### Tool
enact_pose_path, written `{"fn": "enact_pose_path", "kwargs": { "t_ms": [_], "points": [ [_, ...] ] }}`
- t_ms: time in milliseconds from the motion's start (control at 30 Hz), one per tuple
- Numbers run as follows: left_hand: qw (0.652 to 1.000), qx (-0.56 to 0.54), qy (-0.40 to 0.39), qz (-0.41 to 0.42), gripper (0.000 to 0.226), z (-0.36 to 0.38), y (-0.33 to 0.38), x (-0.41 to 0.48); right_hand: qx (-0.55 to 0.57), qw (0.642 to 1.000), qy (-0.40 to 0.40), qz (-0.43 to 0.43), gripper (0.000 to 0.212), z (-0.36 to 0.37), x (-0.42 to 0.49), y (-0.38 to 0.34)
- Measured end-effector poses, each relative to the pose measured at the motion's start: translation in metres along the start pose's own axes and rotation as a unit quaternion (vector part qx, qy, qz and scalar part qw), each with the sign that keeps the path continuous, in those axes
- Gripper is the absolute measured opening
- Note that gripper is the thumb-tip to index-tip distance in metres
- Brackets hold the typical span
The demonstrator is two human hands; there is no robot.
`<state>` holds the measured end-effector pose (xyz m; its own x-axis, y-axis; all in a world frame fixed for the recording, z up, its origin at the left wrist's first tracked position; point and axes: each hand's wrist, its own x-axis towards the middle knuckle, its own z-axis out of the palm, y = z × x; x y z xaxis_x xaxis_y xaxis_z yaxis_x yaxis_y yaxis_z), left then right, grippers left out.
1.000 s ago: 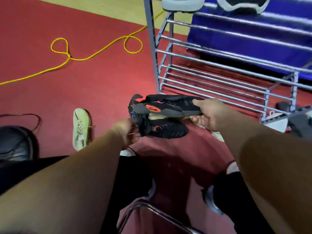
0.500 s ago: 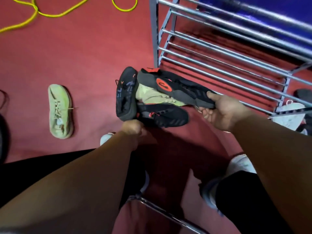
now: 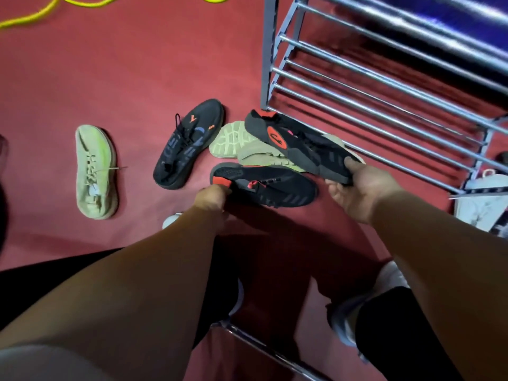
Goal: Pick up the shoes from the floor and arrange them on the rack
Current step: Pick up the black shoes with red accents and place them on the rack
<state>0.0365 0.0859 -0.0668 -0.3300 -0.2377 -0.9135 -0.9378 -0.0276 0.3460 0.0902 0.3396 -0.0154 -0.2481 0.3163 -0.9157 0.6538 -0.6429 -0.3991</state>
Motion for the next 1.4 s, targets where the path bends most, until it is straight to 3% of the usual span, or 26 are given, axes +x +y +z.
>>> {"fn": "enact_pose_path", "kwargs": {
  "t_ms": [333,467,600,700,800,967,1033,1133,1200,1300,1400],
  "points": [
    [0.998,-0.028,-0.040,-0.034,0.007,0.000,0.009,0.015,-0.052,0.998,0.029,0.022,0.018,0.005,0.013,0.005],
    [0.997,-0.003,-0.068,0.028,0.069,-0.001,0.005,0.013,-0.071,0.997,0.024,0.032,0.015,0.008,0.011,0.005],
    [0.985,0.106,-0.101,0.091,0.057,0.002,0.013,-0.014,-0.085,0.996,0.004,0.022,0.016,0.017,-0.004,0.000],
    [0.949,0.256,-0.144,0.118,0.051,-0.004,0.025,-0.046,-0.094,0.995,-0.032,0.007,0.021,0.019,-0.026,-0.003],
    [0.909,0.361,-0.132,0.160,0.049,-0.018,0.044,-0.082,-0.101,0.993,-0.058,0.002,0.023,0.013,-0.061,-0.005],
    [0.799,0.553,-0.114,0.208,0.042,-0.046,0.085,-0.164,-0.138,0.989,-0.055,-0.009,0.012,-0.020,-0.139,-0.023],
    [0.764,0.600,-0.107,0.210,0.036,-0.053,0.096,-0.203,-0.148,0.988,-0.050,-0.018,0.012,-0.041,-0.175,-0.030],
    [0.713,0.653,-0.117,0.226,0.049,-0.056,0.108,-0.259,-0.155,0.986,-0.046,-0.041,0.010,-0.077,-0.229,-0.042],
    [0.679,0.683,-0.122,0.240,0.039,-0.053,0.116,-0.295,-0.163,0.984,-0.035,-0.061,0.010,-0.102,-0.267,-0.052],
    [0.662,0.689,-0.123,0.268,0.026,-0.048,0.125,-0.352,-0.169,0.979,-0.016,-0.109,0.013,-0.140,-0.325,-0.067],
    [0.642,0.687,-0.141,0.309,0.036,-0.040,0.132,-0.412,-0.152,0.975,0.003,-0.161,0.014,-0.176,-0.377,-0.081]
  ]
}}
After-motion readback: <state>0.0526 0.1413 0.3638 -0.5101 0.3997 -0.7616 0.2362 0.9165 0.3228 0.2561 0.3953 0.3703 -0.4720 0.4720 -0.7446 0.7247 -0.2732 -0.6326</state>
